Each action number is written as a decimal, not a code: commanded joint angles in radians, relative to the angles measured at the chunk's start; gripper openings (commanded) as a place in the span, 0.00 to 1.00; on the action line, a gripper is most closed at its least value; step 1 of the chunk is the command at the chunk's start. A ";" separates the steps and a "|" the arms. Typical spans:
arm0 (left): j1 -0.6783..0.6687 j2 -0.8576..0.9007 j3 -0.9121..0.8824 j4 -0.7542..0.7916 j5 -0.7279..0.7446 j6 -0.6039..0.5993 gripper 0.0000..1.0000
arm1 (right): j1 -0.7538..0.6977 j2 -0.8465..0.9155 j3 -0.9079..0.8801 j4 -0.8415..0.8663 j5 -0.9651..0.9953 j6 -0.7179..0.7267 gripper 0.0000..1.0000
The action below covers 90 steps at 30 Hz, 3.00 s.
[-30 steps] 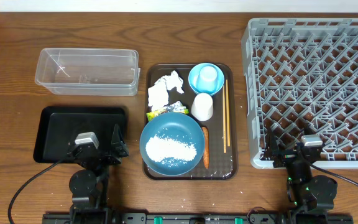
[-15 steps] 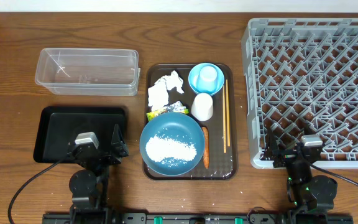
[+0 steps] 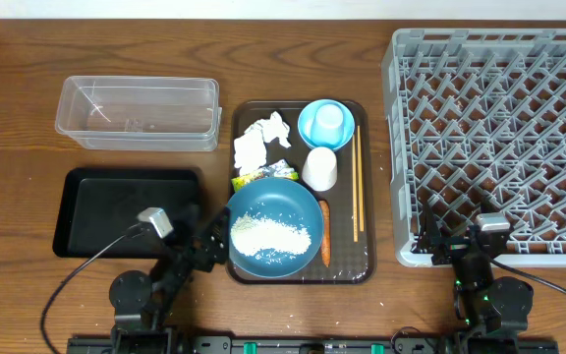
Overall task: Sort waste into correct bins and load items into the dishwasher rack
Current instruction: 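Move the left gripper over to the blue plate's rim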
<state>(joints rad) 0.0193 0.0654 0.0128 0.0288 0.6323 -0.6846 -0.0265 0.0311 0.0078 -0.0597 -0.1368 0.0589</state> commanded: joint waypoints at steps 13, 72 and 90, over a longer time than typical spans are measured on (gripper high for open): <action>0.006 0.018 0.145 0.302 0.534 -0.312 0.99 | -0.018 0.002 -0.002 -0.003 0.006 -0.012 0.99; -0.344 0.723 1.046 -1.057 -0.138 0.239 0.99 | -0.018 0.002 -0.002 -0.003 0.006 -0.012 0.99; -0.796 1.102 1.052 -0.904 -0.486 0.138 0.99 | -0.018 0.002 -0.002 -0.003 0.006 -0.012 0.99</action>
<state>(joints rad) -0.7734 1.1297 1.0412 -0.8822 0.1818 -0.5285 -0.0269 0.0326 0.0078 -0.0601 -0.1368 0.0589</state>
